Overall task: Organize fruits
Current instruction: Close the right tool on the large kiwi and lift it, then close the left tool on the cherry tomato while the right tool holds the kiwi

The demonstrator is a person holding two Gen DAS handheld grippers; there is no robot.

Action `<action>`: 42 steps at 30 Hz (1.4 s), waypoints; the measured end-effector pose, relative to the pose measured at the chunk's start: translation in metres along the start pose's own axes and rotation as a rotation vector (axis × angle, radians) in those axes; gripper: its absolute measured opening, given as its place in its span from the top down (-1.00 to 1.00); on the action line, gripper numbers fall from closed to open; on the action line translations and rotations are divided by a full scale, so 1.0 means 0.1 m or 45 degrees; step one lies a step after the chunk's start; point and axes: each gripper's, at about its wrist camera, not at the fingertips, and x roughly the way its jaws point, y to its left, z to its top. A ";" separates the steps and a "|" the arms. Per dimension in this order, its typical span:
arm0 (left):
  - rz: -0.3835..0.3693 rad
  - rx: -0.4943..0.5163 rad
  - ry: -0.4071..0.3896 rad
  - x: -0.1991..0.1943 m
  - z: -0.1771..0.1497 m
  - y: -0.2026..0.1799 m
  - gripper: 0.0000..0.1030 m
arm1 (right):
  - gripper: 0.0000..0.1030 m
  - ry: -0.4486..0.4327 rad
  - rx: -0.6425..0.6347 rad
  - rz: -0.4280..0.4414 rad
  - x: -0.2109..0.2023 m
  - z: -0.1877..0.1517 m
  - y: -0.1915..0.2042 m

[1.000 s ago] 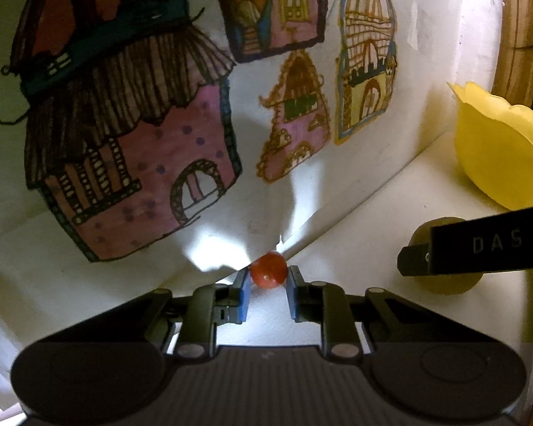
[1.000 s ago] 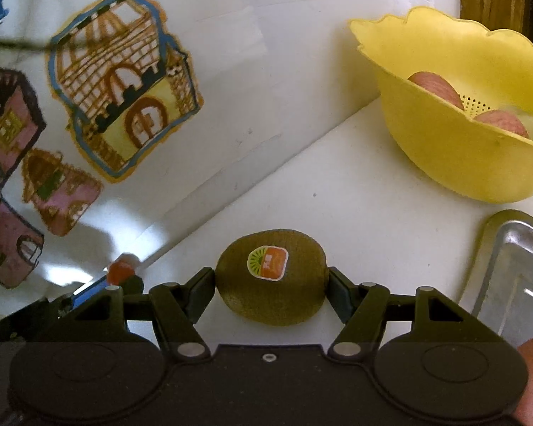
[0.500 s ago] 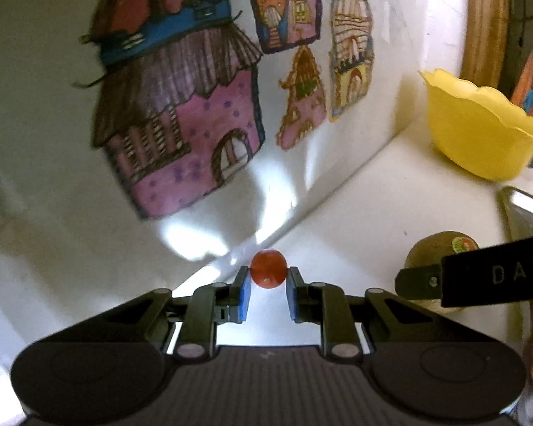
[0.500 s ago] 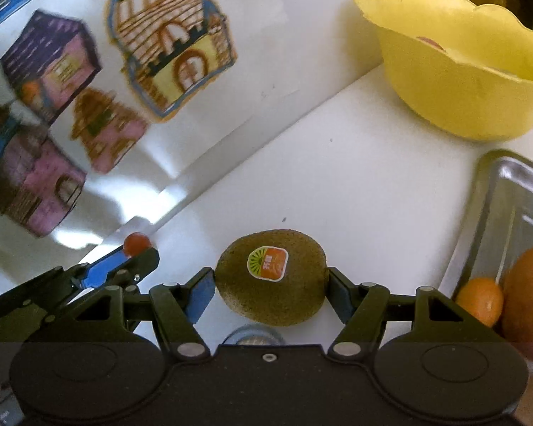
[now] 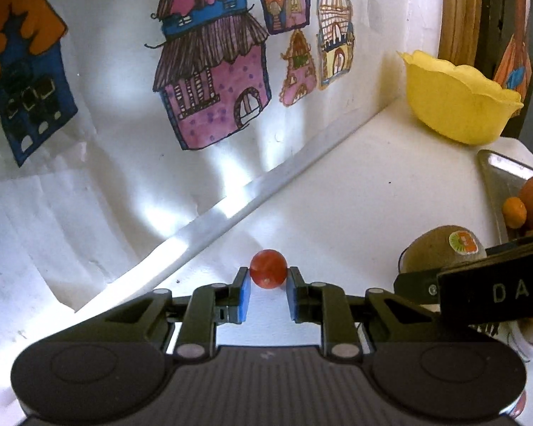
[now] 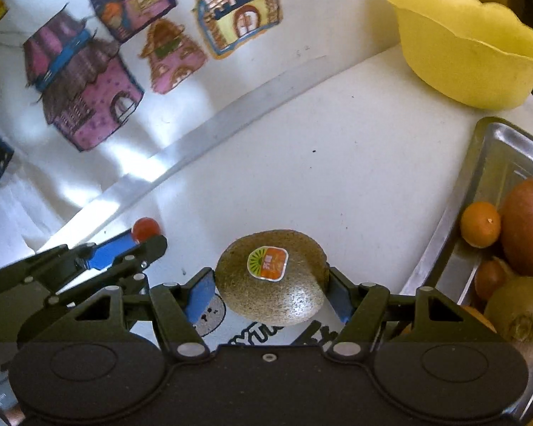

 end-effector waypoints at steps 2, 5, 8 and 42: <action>0.003 0.008 -0.003 -0.01 0.00 0.01 0.49 | -0.35 -0.017 -0.024 -0.013 0.03 0.03 0.00; 0.019 0.015 -0.008 0.05 0.03 -0.03 0.45 | -0.35 -0.048 -0.055 -0.031 -0.01 -0.09 0.05; 0.033 0.004 -0.011 0.11 0.08 -0.03 0.29 | -0.35 -0.092 -0.068 -0.032 -0.09 -0.23 -0.03; -0.023 0.058 -0.059 -0.04 -0.04 0.06 0.52 | -0.35 -0.253 -0.054 -0.172 -0.08 -0.43 0.12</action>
